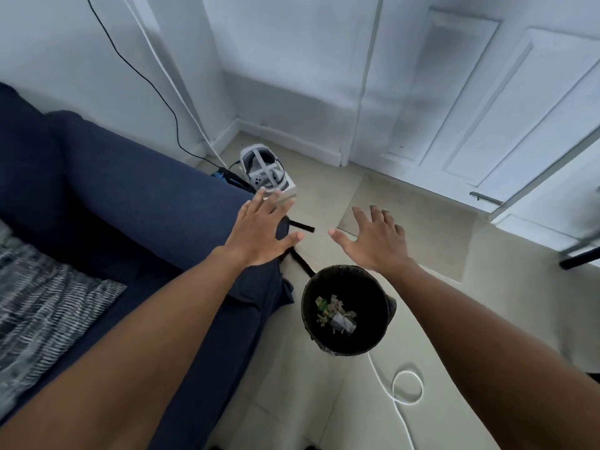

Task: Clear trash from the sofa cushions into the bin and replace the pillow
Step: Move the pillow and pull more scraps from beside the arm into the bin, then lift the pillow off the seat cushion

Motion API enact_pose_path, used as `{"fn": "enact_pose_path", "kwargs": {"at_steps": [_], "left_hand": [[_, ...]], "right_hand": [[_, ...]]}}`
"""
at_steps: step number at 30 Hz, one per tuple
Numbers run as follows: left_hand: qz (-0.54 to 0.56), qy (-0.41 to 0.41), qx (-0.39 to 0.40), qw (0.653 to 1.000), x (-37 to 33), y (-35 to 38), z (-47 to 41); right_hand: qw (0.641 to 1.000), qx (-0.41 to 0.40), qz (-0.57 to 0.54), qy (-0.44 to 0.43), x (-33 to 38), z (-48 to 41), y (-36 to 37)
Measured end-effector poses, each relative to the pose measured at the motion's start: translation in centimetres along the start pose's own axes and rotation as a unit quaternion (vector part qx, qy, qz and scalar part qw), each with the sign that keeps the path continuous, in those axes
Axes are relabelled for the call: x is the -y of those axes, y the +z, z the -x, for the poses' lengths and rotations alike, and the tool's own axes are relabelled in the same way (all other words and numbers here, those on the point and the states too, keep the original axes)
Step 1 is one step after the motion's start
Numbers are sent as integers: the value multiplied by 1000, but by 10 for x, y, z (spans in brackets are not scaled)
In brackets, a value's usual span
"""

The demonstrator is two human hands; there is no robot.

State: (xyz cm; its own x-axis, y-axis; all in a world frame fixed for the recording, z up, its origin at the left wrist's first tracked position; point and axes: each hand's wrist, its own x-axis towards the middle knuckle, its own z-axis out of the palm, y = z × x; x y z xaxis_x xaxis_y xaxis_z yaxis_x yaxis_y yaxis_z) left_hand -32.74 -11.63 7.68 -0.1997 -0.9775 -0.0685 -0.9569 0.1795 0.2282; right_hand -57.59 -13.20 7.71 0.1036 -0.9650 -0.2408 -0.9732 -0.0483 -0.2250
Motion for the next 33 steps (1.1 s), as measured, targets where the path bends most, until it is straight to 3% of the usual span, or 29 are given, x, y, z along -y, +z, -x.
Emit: {"fn": "enact_pose_path", "kwargs": {"at_steps": [12, 24, 33], "left_hand": [[6, -183, -72, 981, 148, -89, 113], [12, -391, -119, 913, 290, -122, 314], [27, -481, -135, 866, 340, -125, 436]], "right_hand": [[983, -8, 43, -176, 206, -29, -28], [926, 12, 57, -372, 442, 24, 21], [888, 42, 81, -450, 557, 77, 61]]}}
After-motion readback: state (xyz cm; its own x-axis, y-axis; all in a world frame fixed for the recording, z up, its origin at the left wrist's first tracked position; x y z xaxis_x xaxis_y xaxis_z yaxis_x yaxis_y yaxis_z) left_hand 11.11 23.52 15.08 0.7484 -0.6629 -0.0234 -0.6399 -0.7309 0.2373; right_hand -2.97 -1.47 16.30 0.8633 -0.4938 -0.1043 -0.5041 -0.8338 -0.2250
